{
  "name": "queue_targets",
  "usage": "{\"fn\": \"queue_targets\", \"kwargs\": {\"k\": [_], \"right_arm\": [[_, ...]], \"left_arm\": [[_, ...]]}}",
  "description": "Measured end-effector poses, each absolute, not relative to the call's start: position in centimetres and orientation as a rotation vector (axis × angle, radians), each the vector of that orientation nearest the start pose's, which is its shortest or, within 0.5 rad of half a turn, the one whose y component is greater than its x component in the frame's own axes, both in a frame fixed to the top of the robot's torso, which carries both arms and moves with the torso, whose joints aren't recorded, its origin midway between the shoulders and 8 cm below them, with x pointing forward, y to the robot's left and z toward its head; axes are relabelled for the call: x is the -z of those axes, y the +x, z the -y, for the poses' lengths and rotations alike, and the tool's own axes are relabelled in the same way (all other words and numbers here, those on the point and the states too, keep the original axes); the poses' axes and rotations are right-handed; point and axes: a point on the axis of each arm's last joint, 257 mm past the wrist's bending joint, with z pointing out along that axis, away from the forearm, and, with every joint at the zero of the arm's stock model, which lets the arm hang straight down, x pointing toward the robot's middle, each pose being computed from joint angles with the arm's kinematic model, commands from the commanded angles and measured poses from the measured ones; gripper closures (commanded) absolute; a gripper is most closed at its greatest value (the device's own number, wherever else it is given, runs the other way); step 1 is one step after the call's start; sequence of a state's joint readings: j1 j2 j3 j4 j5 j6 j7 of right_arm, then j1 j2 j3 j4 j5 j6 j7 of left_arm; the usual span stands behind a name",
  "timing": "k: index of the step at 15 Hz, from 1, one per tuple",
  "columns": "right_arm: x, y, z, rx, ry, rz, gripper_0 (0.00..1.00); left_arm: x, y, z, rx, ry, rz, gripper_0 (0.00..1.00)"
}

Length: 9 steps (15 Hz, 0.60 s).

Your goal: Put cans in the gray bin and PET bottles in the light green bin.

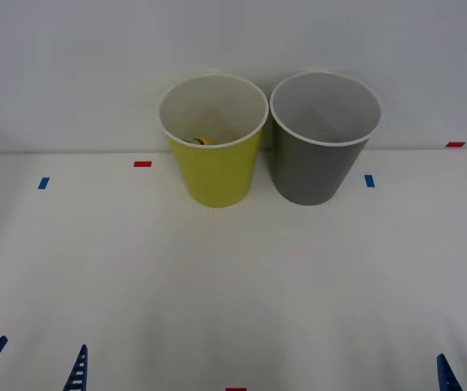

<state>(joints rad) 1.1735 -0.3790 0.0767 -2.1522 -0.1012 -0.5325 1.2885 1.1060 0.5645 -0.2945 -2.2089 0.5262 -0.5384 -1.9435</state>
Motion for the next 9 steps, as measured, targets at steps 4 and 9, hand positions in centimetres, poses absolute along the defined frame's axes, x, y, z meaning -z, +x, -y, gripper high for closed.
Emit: {"fn": "queue_targets", "kwargs": {"k": [4, 9], "right_arm": [[22.66, 20.85, 31.28, -0.048, 0.073, -1.633, 0.00], [22.67, 20.85, 31.28, -0.048, 0.073, -1.633, 0.00]], "left_arm": [[22.18, 22.21, -26.88, -0.036, 0.117, -1.626, 0.00], [22.18, 22.21, -26.88, -0.036, 0.117, -1.626, 0.00]]}}
